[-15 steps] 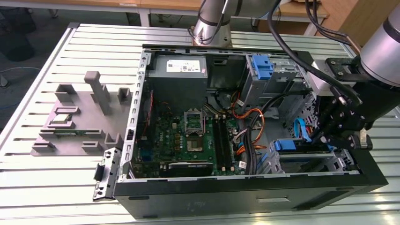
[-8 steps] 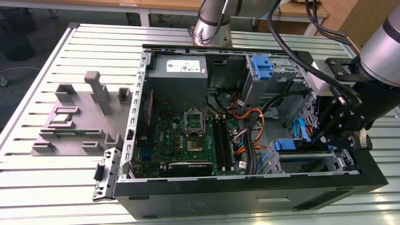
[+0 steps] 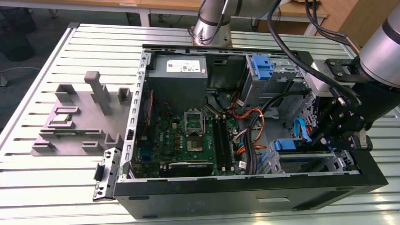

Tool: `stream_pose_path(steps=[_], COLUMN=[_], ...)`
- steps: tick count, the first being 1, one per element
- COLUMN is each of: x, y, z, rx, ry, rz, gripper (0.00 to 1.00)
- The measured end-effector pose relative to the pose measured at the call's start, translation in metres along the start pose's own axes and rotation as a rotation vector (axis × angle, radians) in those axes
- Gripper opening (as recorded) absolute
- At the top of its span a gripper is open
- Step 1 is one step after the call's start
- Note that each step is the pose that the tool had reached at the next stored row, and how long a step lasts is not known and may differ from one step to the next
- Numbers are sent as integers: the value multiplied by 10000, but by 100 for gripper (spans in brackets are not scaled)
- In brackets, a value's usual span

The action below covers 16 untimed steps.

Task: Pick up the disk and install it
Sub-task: 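Insert the second disk wire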

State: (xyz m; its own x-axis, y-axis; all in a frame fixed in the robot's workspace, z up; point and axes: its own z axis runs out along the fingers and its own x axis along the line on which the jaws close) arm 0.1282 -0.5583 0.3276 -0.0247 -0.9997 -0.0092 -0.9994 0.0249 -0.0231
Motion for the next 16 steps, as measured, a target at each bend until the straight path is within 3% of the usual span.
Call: stream_pose_path(steps=[16], x=[0], y=[0], z=[-6], rx=[0], ry=[-2], rz=[2], gripper=[24])
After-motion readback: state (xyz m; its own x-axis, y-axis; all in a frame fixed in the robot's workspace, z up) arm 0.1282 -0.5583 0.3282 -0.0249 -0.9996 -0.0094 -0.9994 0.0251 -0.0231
